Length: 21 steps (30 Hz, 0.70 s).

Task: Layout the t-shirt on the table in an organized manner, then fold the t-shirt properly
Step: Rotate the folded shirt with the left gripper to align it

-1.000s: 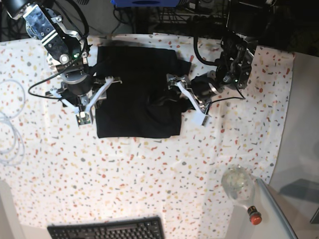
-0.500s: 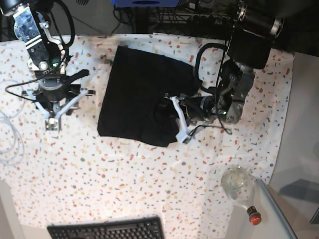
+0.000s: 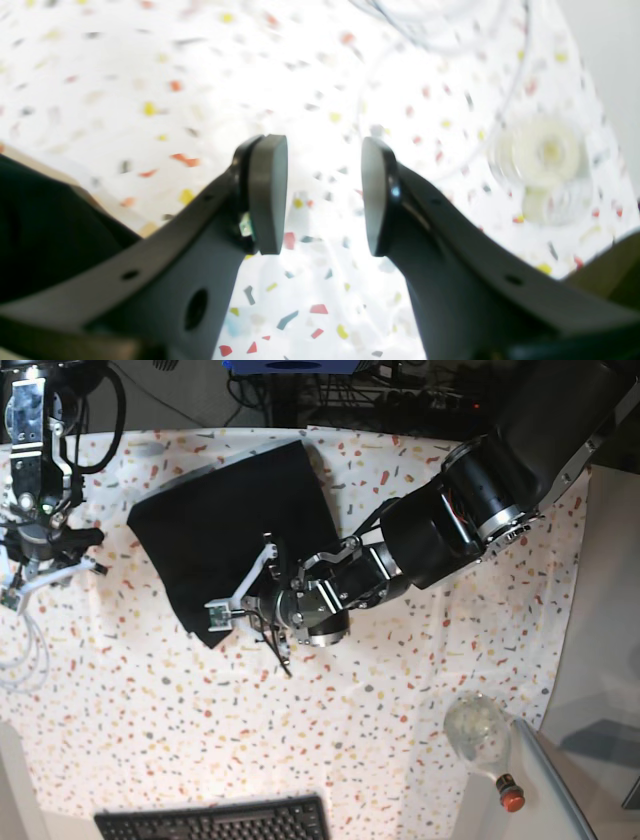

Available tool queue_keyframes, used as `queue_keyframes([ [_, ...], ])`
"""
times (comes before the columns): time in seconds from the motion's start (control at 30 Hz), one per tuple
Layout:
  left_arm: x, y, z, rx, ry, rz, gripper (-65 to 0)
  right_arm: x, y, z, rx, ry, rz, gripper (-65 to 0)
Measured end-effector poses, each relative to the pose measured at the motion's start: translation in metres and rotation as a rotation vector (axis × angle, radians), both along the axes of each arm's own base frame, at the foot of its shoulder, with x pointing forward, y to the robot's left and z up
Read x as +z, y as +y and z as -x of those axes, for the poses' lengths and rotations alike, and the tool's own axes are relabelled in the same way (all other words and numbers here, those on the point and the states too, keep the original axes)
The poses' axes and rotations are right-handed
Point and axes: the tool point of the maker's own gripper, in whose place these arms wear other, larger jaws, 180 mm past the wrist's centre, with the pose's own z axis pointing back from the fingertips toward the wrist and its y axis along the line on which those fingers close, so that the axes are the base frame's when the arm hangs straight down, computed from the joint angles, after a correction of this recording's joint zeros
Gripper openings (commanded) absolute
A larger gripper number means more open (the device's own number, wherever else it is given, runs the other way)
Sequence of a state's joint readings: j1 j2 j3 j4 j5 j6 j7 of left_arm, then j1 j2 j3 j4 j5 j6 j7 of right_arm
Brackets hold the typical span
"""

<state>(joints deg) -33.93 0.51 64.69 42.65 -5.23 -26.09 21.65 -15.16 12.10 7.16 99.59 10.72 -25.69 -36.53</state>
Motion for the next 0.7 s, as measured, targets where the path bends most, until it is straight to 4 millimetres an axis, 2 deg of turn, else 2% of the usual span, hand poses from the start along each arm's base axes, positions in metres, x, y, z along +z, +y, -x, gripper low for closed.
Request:
queue_keyframes([
  [0.27, 0.002, -0.040, 0.005, -0.136, -0.089, 0.013, -65.0, -0.007, -0.005, 0.015, -0.012, 0.031, 0.005, -42.0],
  [0.7, 0.005, -0.038, -0.001, -0.124, -0.083, 0.017, -65.0, -0.010, -0.004, 0.018, -0.012, 0.040, 0.003, -42.0],
])
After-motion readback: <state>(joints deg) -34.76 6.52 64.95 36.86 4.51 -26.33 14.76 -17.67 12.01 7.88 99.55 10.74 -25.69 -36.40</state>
